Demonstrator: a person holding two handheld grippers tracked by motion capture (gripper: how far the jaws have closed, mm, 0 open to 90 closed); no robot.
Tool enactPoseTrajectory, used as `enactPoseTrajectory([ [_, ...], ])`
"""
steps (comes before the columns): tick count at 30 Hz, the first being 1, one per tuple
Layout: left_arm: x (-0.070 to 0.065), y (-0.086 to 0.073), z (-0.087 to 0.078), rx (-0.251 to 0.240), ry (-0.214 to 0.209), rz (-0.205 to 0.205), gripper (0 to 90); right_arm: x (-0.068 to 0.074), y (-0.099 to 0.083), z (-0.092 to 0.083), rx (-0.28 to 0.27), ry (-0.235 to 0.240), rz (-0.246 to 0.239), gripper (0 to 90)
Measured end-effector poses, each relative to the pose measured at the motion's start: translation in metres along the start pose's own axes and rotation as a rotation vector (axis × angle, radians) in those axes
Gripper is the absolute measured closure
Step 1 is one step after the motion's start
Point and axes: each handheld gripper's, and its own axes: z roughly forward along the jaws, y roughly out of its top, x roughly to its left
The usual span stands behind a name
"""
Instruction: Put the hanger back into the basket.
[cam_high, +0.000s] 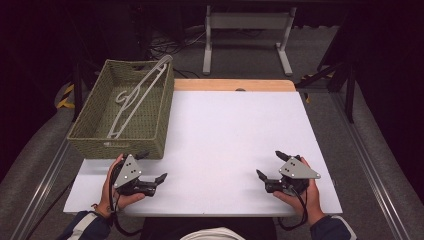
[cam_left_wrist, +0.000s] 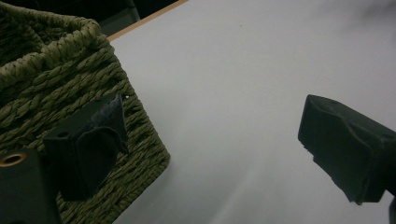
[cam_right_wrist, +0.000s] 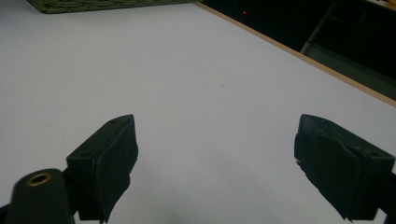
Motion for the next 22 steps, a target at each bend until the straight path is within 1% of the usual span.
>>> enactPoseTrajectory([
  [1,-0.0003,-0.0002,0.0009,0.001,-0.001,-0.005,8.7,-0.0002,-0.0001,0.0002,-0.001,-0.001,0.003,13.9],
  [2,0.0001,0.0001,0.0011,0.009,0.004,0.004,8.7,-0.0001,-0.0001,0.0003,-0.001,0.001,0.004,13.8],
  [3,-0.0006,-0.0002,0.0017,0.007,0.003,-0.005,8.7,0.0003,-0.0001,0.0005,0.0,0.002,0.002,13.9],
  [4,0.0,-0.0001,0.0022,0.009,0.003,0.003,8.7,0.0007,-0.0001,0.0007,0.001,0.003,-0.001,13.9],
  [6,-0.0009,-0.0002,0.0028,0.013,-0.006,-0.004,8.7,0.0018,-0.0001,0.0009,0.004,0.007,-0.005,13.9],
  [10,-0.0006,-0.0001,0.0032,0.015,-0.003,-0.002,8.7,0.0015,0.0,0.001,0.001,0.007,-0.005,13.9],
  [13,0.0006,-0.0006,0.0046,0.032,-0.009,-0.003,8.8,0.0005,-0.0009,0.0007,0.002,0.006,-0.003,13.9],
  [16,0.0018,-0.0005,0.0057,0.029,-0.008,-0.002,9.1,0.0011,-0.0006,0.0007,-0.001,0.005,-0.008,13.9],
  [22,0.0029,-0.0027,0.0068,0.046,-0.004,-0.02,9.1,0.0022,0.0,0.0035,0.001,0.013,-0.01,13.9],
])
